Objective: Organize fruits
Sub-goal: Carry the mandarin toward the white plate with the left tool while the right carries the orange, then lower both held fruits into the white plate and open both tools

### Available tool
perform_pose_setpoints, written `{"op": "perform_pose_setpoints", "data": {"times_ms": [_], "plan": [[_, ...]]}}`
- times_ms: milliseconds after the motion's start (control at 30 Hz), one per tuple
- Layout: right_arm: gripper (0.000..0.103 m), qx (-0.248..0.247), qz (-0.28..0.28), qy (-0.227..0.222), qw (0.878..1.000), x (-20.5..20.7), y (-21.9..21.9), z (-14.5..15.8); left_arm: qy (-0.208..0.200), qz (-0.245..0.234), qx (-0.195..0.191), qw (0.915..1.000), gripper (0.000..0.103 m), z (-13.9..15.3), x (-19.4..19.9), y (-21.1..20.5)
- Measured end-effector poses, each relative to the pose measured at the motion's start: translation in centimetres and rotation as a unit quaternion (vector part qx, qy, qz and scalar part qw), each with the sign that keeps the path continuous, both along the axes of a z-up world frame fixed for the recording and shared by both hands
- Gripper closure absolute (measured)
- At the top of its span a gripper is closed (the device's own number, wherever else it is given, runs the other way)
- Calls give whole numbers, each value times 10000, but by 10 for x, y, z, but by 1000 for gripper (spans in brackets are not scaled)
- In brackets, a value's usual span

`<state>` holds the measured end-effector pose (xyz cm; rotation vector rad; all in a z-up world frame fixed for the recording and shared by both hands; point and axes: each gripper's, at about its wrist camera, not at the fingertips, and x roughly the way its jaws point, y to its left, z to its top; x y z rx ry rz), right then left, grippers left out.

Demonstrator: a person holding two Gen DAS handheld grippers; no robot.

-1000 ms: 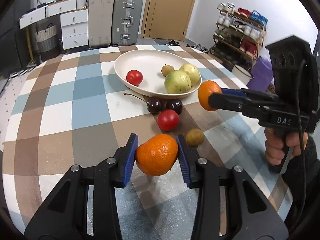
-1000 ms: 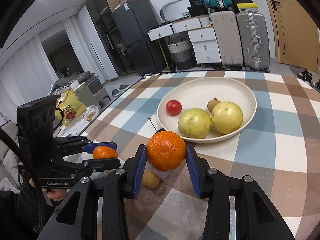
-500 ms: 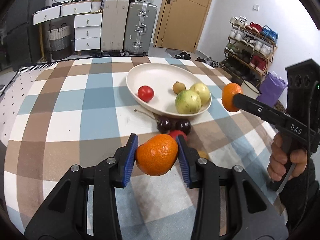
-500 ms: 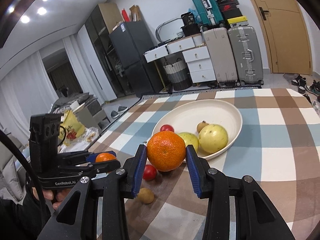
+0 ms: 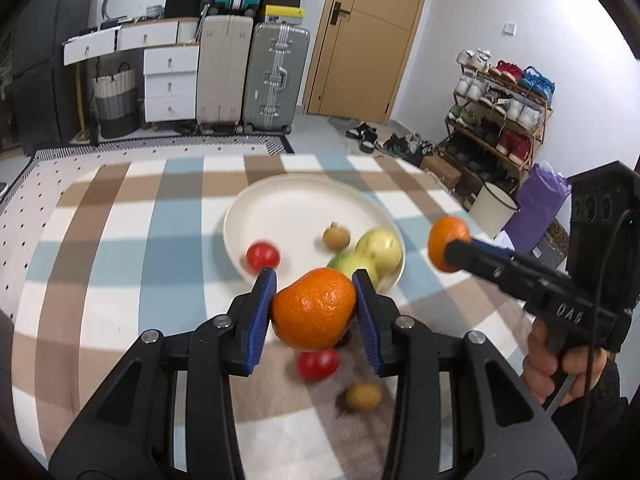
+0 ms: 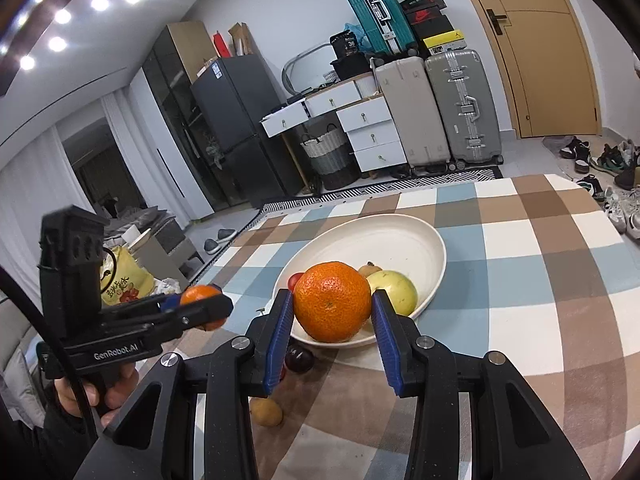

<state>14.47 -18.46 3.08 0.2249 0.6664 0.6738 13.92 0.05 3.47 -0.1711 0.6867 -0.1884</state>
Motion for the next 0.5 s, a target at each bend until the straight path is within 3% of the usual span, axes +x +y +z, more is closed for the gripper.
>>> {"op": "perform_pose_setpoints", "data": {"times_ms": [267,500], "plan": [[63,-266,83,-18,9996,29,14,21,-168,-50,81,9998,67,22,29,-6],[63,-663,145,100,9976,69,25,24,-189,112,112,9997,67,22,56,-5]]}}
